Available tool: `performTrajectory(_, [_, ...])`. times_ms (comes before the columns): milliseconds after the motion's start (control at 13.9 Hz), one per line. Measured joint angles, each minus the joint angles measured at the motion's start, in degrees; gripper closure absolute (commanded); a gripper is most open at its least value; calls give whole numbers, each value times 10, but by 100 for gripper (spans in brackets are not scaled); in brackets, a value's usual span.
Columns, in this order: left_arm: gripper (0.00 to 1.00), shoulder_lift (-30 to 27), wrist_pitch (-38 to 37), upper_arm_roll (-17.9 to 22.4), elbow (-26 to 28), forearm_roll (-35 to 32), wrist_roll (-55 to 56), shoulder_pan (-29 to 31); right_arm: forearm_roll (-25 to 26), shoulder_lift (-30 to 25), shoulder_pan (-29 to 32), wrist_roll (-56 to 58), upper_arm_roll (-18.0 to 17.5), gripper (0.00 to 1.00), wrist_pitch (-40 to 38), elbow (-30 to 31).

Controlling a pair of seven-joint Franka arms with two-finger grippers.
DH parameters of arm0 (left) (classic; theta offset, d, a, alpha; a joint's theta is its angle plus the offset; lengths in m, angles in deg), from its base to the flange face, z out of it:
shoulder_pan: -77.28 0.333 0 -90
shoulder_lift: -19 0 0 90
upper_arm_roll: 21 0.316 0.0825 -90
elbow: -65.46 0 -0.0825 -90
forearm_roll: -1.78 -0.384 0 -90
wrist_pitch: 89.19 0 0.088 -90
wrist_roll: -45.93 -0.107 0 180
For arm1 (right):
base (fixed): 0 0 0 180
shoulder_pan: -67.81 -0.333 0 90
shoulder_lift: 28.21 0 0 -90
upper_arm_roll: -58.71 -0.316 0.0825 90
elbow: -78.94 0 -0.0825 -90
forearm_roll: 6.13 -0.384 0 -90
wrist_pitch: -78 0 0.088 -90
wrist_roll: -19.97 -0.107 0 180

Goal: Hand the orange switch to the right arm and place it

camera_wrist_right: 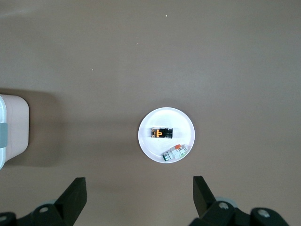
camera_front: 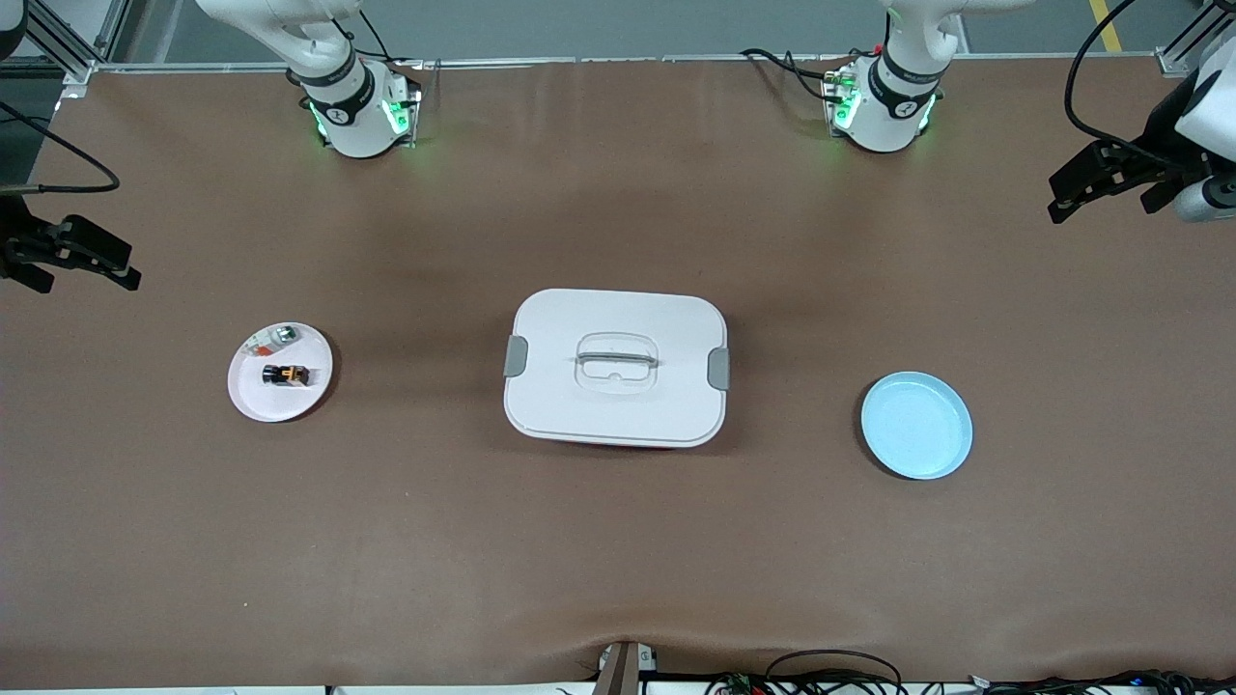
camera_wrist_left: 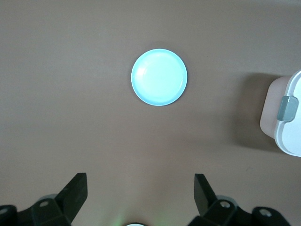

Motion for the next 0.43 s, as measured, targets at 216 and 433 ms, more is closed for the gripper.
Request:
performTrajectory(216, [0, 0, -3, 0, -1, 0, 0, 0, 0, 0, 0, 0, 0, 0, 0, 0])
performTrajectory(433, [0, 0, -11, 0, -5, 0, 0, 0, 0, 0, 0, 0, 0, 0, 0, 0])
